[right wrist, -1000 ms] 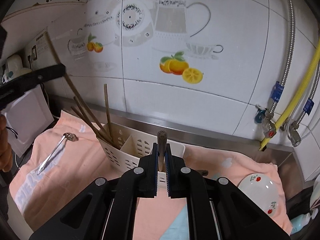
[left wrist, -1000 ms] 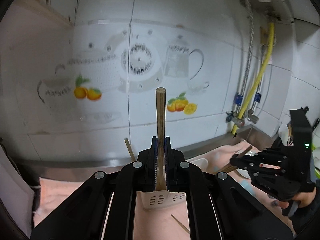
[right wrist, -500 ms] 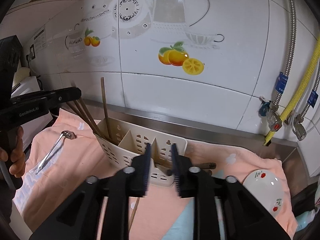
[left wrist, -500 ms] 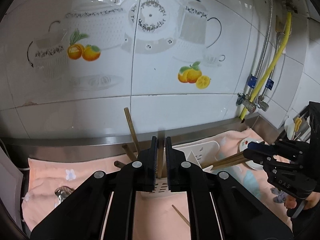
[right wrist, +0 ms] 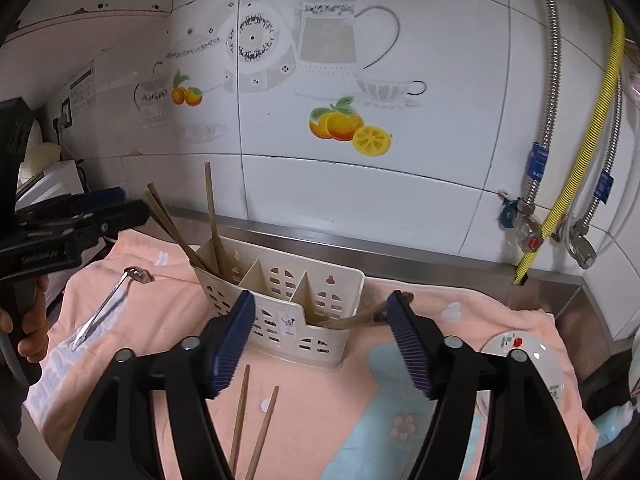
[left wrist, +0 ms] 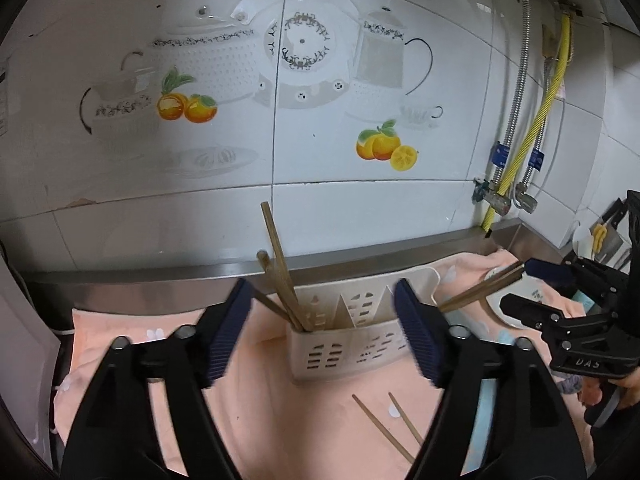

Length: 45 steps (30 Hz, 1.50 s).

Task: Organize utensils
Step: 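Move both open tools back down to the last two chopsticks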

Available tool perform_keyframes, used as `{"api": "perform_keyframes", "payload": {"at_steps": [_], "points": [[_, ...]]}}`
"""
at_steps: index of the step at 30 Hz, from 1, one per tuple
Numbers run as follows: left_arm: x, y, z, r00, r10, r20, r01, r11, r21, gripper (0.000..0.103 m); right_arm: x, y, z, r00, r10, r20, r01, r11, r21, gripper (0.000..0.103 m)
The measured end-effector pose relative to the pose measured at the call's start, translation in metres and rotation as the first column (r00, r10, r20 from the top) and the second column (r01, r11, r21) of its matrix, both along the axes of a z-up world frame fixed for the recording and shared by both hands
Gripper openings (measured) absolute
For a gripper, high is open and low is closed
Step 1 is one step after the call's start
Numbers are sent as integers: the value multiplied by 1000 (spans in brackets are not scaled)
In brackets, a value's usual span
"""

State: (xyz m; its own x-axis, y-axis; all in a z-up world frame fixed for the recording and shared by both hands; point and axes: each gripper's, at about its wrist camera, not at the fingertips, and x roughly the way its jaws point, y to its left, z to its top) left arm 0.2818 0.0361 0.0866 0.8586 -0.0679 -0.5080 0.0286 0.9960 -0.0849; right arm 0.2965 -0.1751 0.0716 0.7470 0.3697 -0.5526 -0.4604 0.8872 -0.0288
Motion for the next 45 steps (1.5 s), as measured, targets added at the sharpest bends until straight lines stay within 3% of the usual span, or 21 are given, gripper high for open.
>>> {"api": "perform_keyframes", "payload": {"at_steps": [6,18,36,45], "points": [[-24,-3,-7,1000,6,13,-6,1000,20,97,-17,-12,-4,1000,-18,14,17,1000,22,85],[-70,-8,-49,999,13,-42,-12,1000,23,98,-68,-25,-31,999,-26,27,26,999,19,93],[-114,-6,-124,979,99,-179,-97,995,20,98,-121,-14,-139,990,-45,-136,37,997,-63,94],[-126,-1,-142,969,116,-220,-123,992,-17,98,-130,-12,-169,979,-54,-195,43,997,-59,94]]}}
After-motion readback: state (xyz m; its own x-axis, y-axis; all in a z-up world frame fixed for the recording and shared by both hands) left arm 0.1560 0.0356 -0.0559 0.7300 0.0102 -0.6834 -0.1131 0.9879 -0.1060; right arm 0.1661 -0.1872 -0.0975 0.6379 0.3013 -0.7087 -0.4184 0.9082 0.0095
